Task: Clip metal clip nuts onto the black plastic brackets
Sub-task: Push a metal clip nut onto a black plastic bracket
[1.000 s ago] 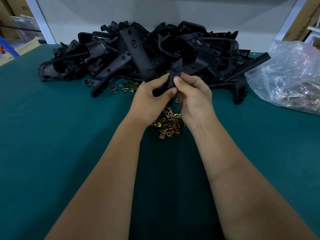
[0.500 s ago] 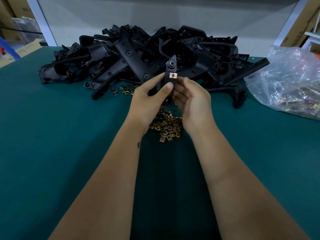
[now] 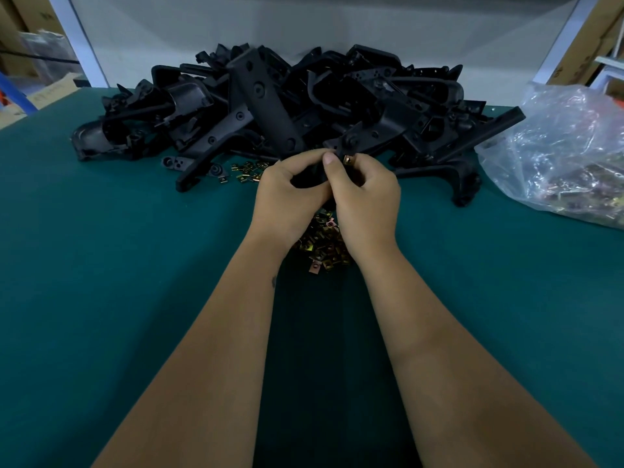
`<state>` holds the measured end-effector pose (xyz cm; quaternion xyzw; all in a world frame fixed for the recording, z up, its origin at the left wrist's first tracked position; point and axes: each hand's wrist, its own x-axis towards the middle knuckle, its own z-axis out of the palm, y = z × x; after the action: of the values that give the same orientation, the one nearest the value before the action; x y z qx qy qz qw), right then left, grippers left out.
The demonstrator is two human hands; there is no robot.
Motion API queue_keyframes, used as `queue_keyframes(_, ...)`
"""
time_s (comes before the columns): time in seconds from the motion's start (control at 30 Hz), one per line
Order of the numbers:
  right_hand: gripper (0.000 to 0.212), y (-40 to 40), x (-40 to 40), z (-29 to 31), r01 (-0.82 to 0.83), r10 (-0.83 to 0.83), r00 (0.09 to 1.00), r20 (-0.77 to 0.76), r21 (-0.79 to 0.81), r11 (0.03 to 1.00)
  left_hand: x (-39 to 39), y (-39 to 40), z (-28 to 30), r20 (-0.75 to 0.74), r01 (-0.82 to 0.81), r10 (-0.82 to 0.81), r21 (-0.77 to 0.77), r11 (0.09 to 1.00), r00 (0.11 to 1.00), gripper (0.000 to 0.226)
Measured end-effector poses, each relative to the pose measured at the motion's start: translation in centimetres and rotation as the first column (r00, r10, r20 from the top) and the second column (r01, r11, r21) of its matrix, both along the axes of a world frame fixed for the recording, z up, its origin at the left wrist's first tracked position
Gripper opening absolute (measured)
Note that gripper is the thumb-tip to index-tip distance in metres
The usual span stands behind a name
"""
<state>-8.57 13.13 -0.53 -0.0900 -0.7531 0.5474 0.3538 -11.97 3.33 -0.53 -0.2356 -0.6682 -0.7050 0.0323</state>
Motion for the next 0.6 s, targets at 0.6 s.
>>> queue_keyframes(0.6,0.021,0.3,-0.1,-0.2,-0.019,0.015,0.992,0.129,0.03,0.999,-1.2,-0.6,-0.3,0.23,-0.159,0.127,0.127,0.979,0.965,0.028)
